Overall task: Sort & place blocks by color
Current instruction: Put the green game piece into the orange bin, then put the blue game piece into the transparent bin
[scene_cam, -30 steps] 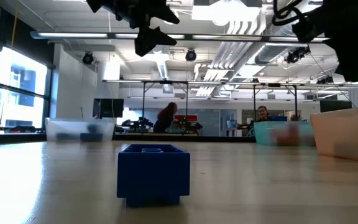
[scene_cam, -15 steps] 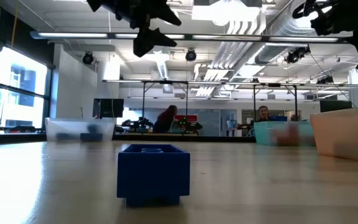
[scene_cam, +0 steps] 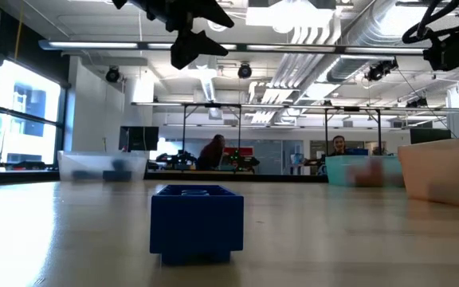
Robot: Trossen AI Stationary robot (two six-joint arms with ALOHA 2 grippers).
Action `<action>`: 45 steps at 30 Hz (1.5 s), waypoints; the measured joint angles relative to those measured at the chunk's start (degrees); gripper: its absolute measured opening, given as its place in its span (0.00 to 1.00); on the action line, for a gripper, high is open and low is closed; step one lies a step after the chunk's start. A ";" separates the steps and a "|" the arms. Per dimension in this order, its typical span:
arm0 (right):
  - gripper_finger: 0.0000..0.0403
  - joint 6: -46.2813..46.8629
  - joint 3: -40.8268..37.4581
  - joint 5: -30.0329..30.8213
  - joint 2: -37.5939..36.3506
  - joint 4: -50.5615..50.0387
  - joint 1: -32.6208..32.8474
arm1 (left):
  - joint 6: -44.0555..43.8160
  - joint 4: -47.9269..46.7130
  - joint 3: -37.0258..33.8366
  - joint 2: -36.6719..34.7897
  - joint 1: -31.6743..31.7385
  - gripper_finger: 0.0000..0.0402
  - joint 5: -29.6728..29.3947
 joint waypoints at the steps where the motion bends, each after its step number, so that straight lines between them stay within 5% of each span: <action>1: 0.28 0.32 -0.67 -0.04 -0.65 1.17 0.00 | -0.01 0.00 0.00 0.00 -0.30 0.57 -0.24; 7: 0.28 1.77 -6.23 -2.93 -4.08 6.66 0.00 | -0.14 0.00 0.00 0.00 -2.46 0.57 -0.38; 11: 0.28 0.36 -5.33 -1.44 -4.13 6.18 0.35 | -0.12 0.00 0.00 0.00 -4.33 0.57 -0.51; 23: 0.28 -2.31 -5.58 -9.24 -3.95 7.14 -0.66 | 3.04 0.17 0.00 0.00 -12.74 0.57 -3.82; 28: 0.44 -2.33 -5.58 -9.99 -3.95 7.12 -0.66 | 5.97 0.11 0.00 0.00 -16.28 0.57 -5.83; 39: 0.54 2.10 -3.74 -7.95 -3.98 6.78 -0.66 | 21.21 0.00 0.00 0.00 -22.61 0.57 -6.36; 45: 0.54 6.50 3.65 0.40 -4.00 5.70 -0.66 | 34.52 0.03 0.00 0.00 -26.09 0.57 -6.58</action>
